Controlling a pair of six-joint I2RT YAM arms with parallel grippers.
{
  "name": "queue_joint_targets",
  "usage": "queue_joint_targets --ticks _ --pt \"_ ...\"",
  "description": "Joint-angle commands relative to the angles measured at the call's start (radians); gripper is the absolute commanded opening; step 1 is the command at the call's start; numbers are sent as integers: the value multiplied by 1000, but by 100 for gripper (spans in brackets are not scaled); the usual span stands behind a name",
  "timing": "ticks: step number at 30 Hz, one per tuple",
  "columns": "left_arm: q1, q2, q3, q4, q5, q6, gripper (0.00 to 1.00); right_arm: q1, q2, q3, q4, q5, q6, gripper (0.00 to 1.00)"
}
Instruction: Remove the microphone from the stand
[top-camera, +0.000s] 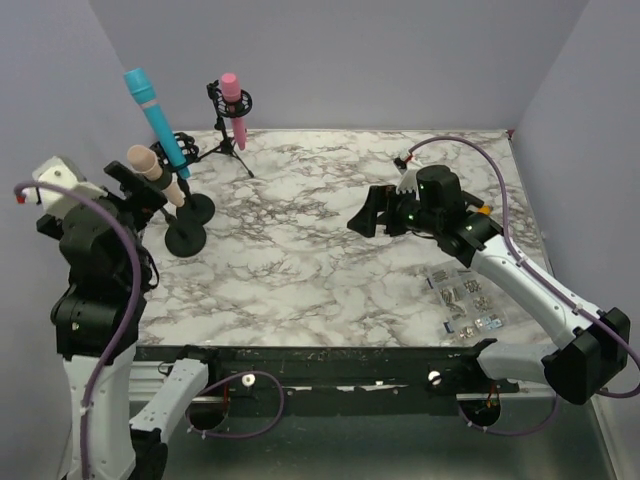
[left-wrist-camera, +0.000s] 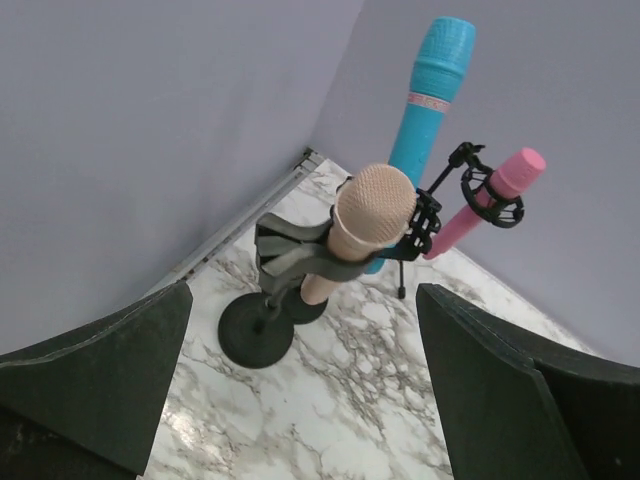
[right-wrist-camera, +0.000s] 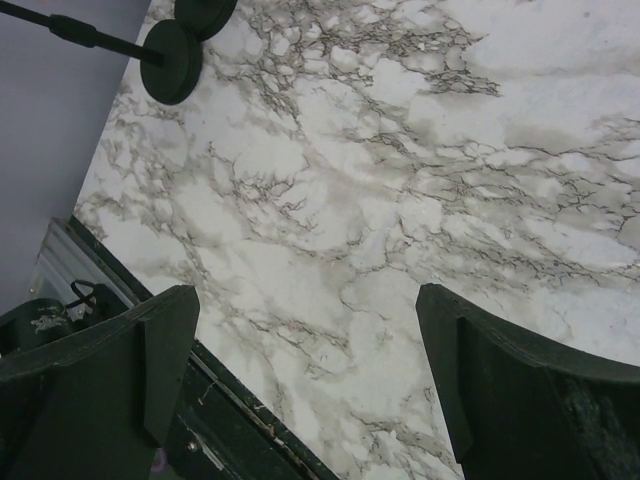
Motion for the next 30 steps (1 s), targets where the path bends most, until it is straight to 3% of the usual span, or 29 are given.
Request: queue_joint_targets --ticks 1,4,8,18,23,30 --pt "163 120 0 36 209 84 99 5 14 23 40 -17 -35 100" --pt "303 173 11 72 355 97 98 5 9 20 50 -25 -33 100" --pt "389 219 2 140 503 129 99 5 -1 6 62 -23 -31 100" --pt "439 215 -91 336 766 201 98 5 13 -5 71 -22 -29 100" --pt "451 276 -55 315 796 209 99 5 12 -8 69 -18 -29 100" --pt "453 237 -95 366 884 201 98 6 17 -16 69 -18 -23 100"
